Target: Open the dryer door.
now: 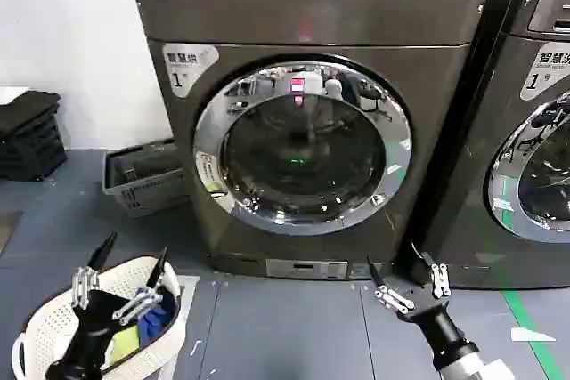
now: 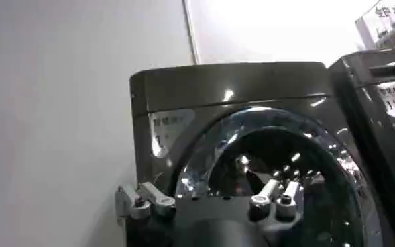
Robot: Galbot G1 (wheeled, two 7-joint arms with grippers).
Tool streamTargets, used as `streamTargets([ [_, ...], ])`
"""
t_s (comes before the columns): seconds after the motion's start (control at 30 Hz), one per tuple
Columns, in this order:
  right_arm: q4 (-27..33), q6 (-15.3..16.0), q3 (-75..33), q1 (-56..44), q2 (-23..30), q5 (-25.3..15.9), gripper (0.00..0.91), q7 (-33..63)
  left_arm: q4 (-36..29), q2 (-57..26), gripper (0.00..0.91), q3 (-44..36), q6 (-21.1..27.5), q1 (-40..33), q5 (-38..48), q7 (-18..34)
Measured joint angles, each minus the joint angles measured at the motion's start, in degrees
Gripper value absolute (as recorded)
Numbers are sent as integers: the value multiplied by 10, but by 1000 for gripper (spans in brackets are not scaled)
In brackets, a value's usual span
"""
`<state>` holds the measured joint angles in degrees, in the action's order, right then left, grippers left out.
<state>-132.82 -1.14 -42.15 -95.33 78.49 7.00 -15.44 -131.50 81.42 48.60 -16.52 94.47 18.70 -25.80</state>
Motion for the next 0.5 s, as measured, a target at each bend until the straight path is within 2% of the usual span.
streamTargets([
  [0.5,20,14,17,34,-30,27,907,32,-3,-5,907,0,1,0,0,0],
])
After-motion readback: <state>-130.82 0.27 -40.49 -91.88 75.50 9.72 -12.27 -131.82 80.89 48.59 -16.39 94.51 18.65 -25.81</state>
